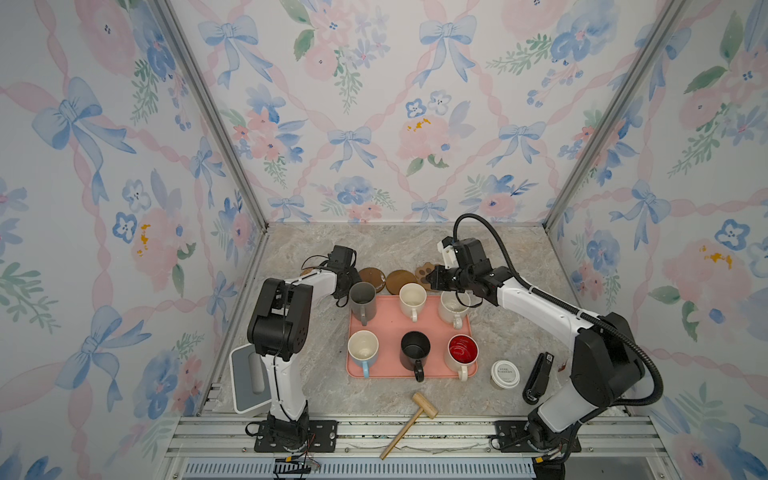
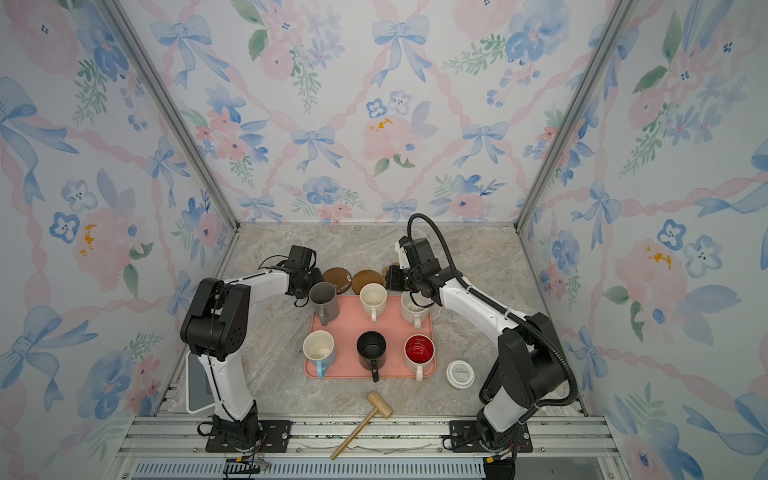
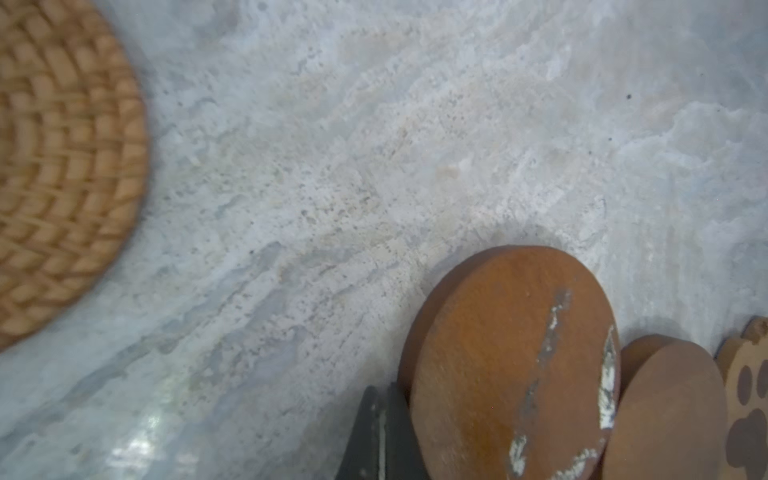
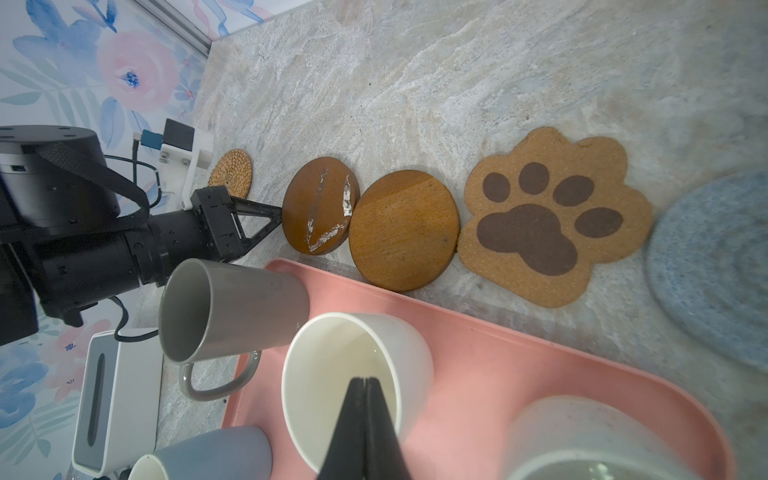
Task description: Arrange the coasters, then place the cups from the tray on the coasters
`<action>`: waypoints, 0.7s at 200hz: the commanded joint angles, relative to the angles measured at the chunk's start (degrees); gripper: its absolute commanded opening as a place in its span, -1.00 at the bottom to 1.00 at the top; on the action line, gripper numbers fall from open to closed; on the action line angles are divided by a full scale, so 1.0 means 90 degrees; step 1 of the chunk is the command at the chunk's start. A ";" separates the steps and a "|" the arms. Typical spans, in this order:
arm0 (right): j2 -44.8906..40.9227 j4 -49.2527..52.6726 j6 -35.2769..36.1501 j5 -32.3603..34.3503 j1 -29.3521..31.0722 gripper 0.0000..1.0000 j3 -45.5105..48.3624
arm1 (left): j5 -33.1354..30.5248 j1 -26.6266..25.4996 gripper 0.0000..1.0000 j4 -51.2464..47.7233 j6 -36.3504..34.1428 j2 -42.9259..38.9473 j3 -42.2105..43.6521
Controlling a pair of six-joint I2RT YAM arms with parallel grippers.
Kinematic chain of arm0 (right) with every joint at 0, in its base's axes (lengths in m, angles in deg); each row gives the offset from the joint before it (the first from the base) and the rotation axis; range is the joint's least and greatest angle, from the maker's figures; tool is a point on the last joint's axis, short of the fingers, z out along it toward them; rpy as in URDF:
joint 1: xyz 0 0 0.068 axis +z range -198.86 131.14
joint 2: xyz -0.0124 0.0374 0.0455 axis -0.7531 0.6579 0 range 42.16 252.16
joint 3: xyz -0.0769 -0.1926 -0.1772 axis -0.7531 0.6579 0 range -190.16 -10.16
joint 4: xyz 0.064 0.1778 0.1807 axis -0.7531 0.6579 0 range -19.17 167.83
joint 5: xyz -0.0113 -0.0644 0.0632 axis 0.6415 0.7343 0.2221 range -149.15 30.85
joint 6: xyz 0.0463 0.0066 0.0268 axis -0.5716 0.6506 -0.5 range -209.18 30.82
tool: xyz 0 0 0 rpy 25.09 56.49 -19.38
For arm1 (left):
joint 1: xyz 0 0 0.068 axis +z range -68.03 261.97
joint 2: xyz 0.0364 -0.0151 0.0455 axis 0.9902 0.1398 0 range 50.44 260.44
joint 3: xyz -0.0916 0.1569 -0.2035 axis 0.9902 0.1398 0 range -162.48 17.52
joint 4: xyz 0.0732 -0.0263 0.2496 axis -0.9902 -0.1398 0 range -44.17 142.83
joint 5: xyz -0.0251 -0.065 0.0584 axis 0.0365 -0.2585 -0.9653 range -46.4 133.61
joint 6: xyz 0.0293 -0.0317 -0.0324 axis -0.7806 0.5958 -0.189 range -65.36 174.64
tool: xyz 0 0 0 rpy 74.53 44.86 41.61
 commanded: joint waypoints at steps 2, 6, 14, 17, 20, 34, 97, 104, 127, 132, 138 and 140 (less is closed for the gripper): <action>0.0004 0.0119 0.0113 -0.0003 0.0027 -1.00 -0.0190 | 0.0032 -0.0052 -1.00 -0.0298 0.0028 0.0250 0.0019; -0.0003 0.0119 0.0112 0.0003 0.0026 -1.00 -0.0194 | 0.0019 -0.0057 -1.00 -0.0296 0.0028 0.0239 0.0024; -0.0010 0.0119 0.0118 0.0008 0.0028 -1.00 -0.0180 | -0.0029 -0.0050 -1.00 -0.0298 0.0036 0.0198 0.0047; -0.0016 0.0119 0.0121 0.0006 0.0026 -1.00 -0.0179 | -0.0040 -0.0049 -1.00 -0.0305 0.0037 0.0176 0.0056; -0.0014 0.0119 0.0123 0.0003 0.0024 -1.00 -0.0179 | -0.0051 -0.0033 -1.00 -0.0302 0.0038 0.0161 0.0063; -0.0029 0.0119 0.0114 0.0004 0.0016 -1.00 -0.0159 | -0.0067 -0.0002 -1.00 -0.0309 0.0028 0.0063 0.0087; -0.0032 0.0116 0.0122 -0.0017 0.0002 -1.00 -0.0154 | -0.0316 0.0433 -1.00 -0.0327 -0.0015 -0.0525 -0.0028; -0.0032 0.0109 0.0122 -0.0018 0.0003 -1.00 -0.0153 | -0.0332 0.0462 -1.00 -0.0324 -0.0045 -0.0537 -0.0094; -0.0061 0.0116 0.0121 0.0005 -0.0003 -1.00 -0.0132 | -0.0297 0.0513 -1.00 -0.0321 -0.0089 -0.0463 -0.0428; -0.0071 0.0119 0.0115 0.0013 -0.0003 -1.00 -0.0130 | -0.0260 0.0520 -1.00 -0.0327 -0.0099 -0.0411 -0.0521; -0.0093 0.0127 0.0119 0.0013 -0.0013 -1.00 -0.0121 | -0.0217 0.0520 -1.00 -0.0326 -0.0115 -0.0340 -0.0664; -0.0093 0.0121 0.0115 0.0015 -0.0013 -1.00 -0.0113 | -0.0201 0.0523 -1.00 -0.0329 -0.0118 -0.0318 -0.0708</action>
